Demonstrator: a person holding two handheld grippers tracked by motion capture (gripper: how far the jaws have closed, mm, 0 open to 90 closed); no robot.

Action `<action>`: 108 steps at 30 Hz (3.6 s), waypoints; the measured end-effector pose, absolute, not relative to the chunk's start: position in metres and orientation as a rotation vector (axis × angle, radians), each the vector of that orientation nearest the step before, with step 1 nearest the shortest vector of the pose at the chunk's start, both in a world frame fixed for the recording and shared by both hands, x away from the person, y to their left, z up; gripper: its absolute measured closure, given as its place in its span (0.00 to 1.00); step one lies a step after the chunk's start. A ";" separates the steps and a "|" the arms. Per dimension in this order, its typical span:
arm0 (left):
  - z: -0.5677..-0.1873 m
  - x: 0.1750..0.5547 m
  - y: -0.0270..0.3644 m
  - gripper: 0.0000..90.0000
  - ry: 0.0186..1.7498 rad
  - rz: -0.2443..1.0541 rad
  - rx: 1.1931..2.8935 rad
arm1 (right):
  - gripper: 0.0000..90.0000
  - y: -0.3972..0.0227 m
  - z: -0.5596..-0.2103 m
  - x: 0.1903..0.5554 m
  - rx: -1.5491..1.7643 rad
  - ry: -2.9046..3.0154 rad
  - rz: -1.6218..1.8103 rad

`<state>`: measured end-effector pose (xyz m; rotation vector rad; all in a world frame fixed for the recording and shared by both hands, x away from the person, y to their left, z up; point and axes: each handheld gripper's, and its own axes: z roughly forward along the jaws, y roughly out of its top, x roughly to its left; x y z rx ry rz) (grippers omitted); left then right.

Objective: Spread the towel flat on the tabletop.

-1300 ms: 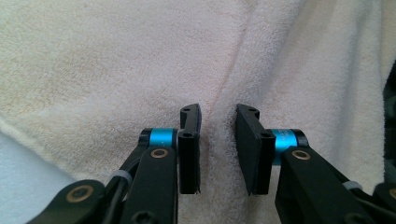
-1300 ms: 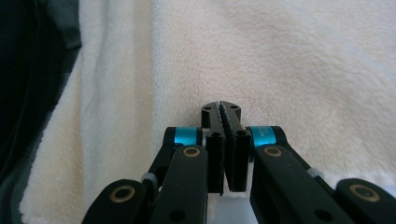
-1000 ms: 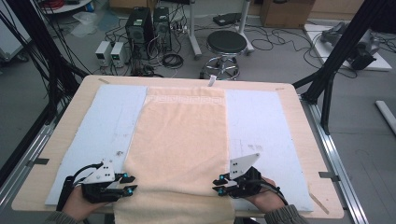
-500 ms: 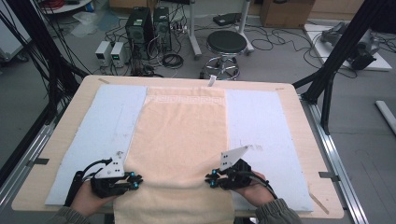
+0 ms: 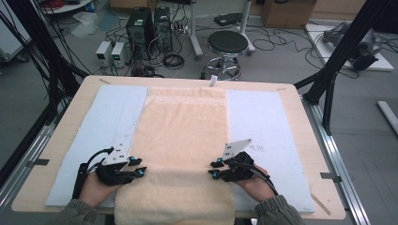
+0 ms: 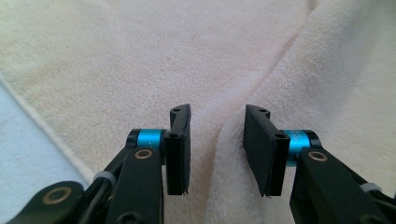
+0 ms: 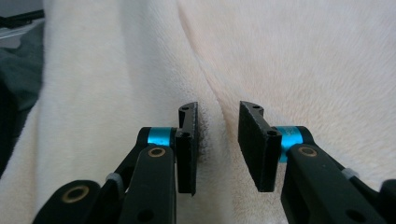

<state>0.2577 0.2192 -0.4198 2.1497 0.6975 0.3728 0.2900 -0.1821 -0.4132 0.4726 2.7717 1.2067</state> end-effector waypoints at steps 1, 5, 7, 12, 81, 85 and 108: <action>-0.418 0.254 0.221 0.68 0.698 0.379 2.143 | 0.76 -0.185 -0.408 0.284 0.442 2.744 1.207; -0.411 0.235 0.233 0.66 0.670 0.405 2.130 | 0.76 -0.195 -0.396 0.263 0.394 2.678 1.238; -0.410 0.225 0.239 0.65 0.654 0.408 2.121 | 0.75 -0.199 -0.394 0.255 0.371 2.674 1.261; -0.416 0.214 0.240 0.64 0.576 0.355 2.156 | 0.69 -0.196 -0.407 0.247 0.323 2.754 1.242; -0.416 0.210 0.245 0.73 0.487 0.233 2.160 | 0.67 -0.212 -0.414 0.248 0.405 2.855 1.317; -0.412 0.220 0.246 0.65 0.524 0.258 2.133 | 0.54 -0.214 -0.412 0.262 0.489 2.783 1.357; -0.375 0.283 0.242 0.37 0.689 0.403 1.976 | 0.22 -0.200 -0.385 0.340 0.738 2.613 1.367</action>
